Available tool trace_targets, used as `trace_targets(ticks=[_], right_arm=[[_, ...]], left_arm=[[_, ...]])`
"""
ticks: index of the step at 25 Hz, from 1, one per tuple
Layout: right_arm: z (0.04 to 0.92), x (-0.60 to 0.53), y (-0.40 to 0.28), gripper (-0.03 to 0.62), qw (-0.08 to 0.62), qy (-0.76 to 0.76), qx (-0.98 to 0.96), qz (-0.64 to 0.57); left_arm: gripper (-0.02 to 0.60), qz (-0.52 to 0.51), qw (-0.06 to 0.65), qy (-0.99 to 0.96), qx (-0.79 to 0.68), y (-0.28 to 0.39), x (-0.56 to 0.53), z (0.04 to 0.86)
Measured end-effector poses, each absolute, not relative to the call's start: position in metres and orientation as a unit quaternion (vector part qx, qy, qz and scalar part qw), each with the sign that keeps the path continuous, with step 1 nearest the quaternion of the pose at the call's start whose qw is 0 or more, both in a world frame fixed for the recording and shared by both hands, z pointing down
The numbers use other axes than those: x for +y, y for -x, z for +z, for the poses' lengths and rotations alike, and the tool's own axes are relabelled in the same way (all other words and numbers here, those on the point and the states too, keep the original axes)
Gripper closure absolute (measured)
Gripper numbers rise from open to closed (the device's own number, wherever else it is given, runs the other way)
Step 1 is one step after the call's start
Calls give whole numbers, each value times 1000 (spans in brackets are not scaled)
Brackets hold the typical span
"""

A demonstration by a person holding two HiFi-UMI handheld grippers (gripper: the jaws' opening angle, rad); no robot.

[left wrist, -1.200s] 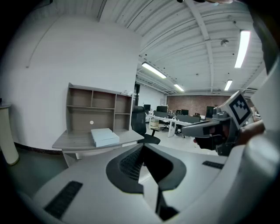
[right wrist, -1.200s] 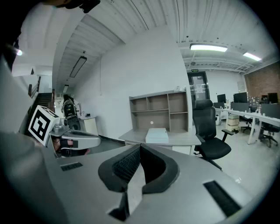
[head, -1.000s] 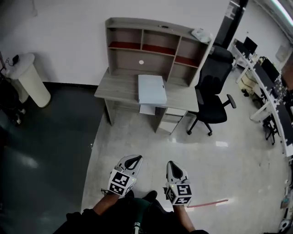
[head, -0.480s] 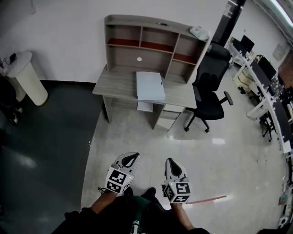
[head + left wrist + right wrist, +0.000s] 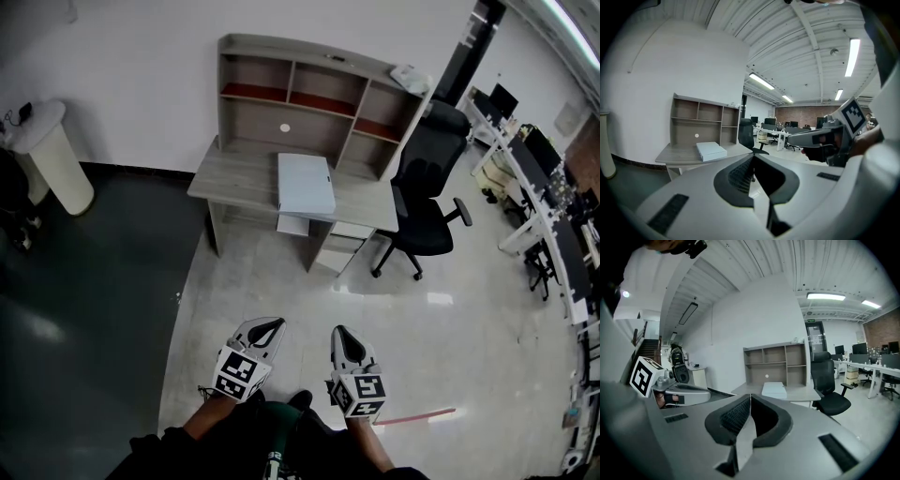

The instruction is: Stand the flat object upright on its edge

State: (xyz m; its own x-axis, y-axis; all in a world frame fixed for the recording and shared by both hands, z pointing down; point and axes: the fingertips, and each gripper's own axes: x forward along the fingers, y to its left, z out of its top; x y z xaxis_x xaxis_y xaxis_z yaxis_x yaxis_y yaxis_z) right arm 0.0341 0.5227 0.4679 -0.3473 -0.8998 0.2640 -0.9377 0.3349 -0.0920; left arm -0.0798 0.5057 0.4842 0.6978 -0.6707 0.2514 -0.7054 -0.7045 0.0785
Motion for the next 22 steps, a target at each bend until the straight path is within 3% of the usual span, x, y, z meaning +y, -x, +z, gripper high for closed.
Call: trace_targets(ticks=[22], right_arm=[[482,497,-3,560,79,-554,-818,138]], left_arm=[[571,118,93,-908,-391,120,475,495]])
